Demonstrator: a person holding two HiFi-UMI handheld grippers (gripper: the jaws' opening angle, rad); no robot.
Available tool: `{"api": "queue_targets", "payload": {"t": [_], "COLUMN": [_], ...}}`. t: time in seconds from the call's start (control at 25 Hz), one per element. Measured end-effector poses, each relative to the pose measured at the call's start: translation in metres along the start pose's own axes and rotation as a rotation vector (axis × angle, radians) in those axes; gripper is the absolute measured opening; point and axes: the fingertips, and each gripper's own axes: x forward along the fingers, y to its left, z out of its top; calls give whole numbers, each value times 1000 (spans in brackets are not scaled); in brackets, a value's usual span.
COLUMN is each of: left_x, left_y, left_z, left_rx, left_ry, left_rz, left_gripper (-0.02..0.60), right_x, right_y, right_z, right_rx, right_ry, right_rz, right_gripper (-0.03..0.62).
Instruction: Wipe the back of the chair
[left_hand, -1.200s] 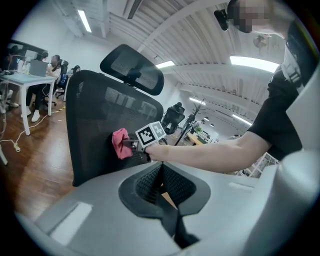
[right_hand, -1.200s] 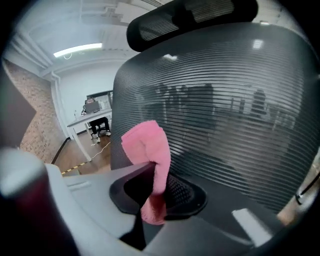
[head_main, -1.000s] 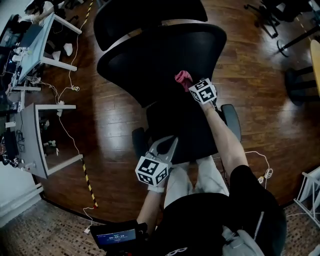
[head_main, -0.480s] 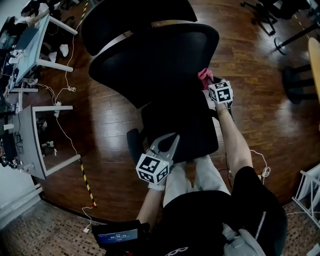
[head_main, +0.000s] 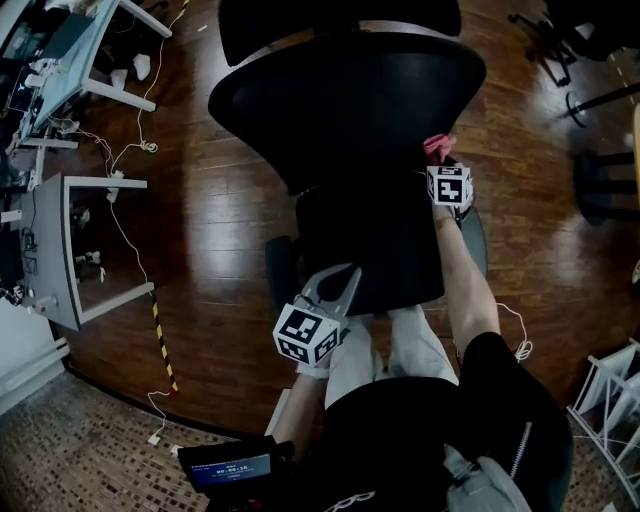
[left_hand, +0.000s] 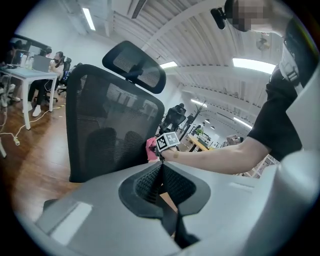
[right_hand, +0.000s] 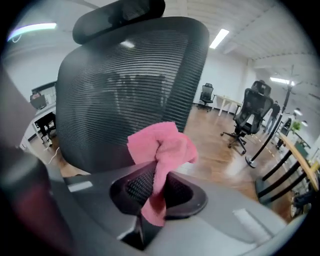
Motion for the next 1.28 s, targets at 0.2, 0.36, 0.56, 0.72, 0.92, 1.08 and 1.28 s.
{"api": "queue_targets", "payload": {"t": [0.2, 0.36, 0.56, 0.72, 0.92, 1.08, 1.28], "left_x": [-24, -46, -68, -88, -113, -121, -122], "left_y": [24, 38, 56, 71, 94, 101, 96], "left_z": [-7, -11, -18, -23, -26, -29, -33], "left_rx": [-9, -18, -43, -64, -85, -97, -106], "left_ry": [-17, -33, -45, -54, -71, -79, -79], "left_rz": [24, 41, 58, 75, 111, 128, 135], "left_gripper": [-8, -8, -8, -8, -8, -8, -8], "right_x": [10, 13, 16, 14, 16, 13, 9], "right_y": [86, 156, 225, 284, 351, 396, 447], "right_z": [9, 20, 31, 36, 46, 42, 24], "right_rx": [-108, -135, -168, -224, -256, -330, -426], "right_ry": [-18, -30, -30, -49, -52, -76, -74], "right_rz": [111, 174, 230, 309, 375, 476, 613], "right_gripper": [35, 35, 35, 37, 37, 37, 38]}}
